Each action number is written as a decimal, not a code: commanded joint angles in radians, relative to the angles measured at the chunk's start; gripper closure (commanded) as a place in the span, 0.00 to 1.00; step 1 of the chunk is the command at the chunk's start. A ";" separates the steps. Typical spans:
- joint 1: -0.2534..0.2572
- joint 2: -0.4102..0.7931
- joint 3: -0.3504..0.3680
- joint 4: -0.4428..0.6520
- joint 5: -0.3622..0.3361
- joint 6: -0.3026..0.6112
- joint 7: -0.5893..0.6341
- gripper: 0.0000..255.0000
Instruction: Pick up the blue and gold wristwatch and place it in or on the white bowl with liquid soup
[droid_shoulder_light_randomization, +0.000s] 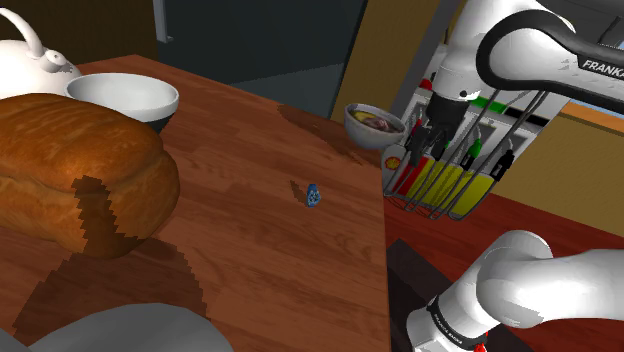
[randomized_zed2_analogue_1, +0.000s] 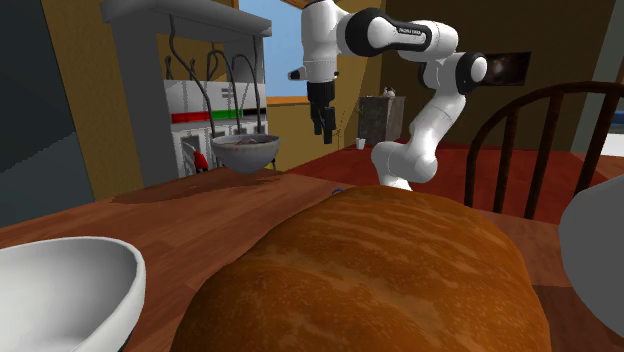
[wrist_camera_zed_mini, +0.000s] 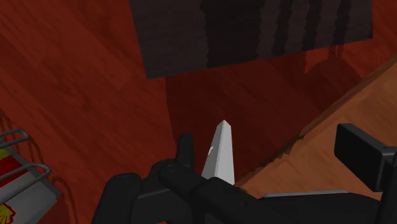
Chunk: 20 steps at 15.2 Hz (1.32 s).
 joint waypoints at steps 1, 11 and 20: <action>0.000 0.000 0.000 0.000 0.000 0.000 0.000 0.00; 0.036 0.210 0.121 0.076 0.279 0.045 0.289 0.00; 0.068 0.450 0.202 0.215 0.492 0.133 0.511 0.00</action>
